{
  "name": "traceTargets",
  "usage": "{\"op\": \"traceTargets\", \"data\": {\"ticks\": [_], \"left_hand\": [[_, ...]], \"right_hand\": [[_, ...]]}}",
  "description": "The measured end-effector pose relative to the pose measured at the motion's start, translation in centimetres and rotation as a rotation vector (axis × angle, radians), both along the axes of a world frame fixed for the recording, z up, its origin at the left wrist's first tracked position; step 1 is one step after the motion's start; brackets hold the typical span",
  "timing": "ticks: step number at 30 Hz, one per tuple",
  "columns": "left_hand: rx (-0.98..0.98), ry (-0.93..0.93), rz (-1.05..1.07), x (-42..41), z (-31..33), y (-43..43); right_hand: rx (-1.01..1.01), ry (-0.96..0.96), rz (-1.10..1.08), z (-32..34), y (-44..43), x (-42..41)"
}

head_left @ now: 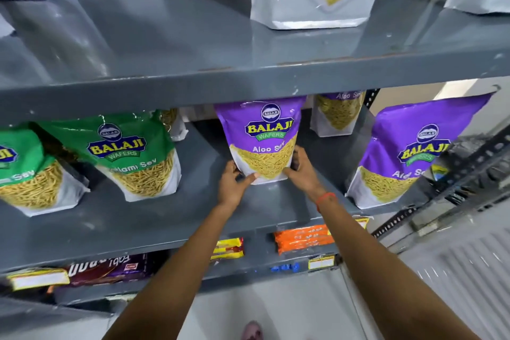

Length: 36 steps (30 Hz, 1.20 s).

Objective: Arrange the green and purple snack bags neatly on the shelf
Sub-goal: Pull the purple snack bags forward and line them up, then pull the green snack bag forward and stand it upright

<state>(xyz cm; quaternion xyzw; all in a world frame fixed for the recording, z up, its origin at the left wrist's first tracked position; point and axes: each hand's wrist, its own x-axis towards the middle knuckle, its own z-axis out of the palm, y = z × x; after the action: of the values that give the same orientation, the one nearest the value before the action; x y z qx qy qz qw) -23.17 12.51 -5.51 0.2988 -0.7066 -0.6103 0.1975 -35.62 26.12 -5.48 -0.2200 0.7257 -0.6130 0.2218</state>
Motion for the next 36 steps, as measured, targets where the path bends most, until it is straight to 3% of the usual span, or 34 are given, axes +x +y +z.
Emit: {"op": "traceTargets", "data": {"ticks": [12, 23, 25, 28, 30, 32, 36], "left_hand": [[-0.051, -0.019, -0.011, 6.0, -1.0, 7.1], [-0.048, -0.082, -0.041, 7.0, 0.8, 8.5], [-0.046, -0.095, -0.042, 7.2, 1.0, 8.7], [-0.105, -0.065, -0.002, 8.1, 1.3, 9.1], [-0.219, -0.057, 0.062, 9.3, 1.6, 8.9], [-0.329, -0.022, 0.140, 10.9, 1.8, 8.0], [-0.411, 0.017, 0.309, 14.4, 2.4, 4.1]], "right_hand": [[-0.104, 0.021, -0.005, -0.2, 8.2, 6.7], [-0.042, 0.034, -0.037, -0.2, 8.7, 7.7], [-0.061, 0.070, -0.140, 0.2, 8.4, 8.5], [-0.072, 0.179, -0.570, 0.7, 7.3, 10.9], [-0.124, 0.129, -0.779, 1.0, 6.0, 13.5], [-0.184, 0.017, -0.847, 1.6, 4.0, 16.2], [-0.343, -0.328, -0.712, 2.0, -1.8, 20.4]]}}
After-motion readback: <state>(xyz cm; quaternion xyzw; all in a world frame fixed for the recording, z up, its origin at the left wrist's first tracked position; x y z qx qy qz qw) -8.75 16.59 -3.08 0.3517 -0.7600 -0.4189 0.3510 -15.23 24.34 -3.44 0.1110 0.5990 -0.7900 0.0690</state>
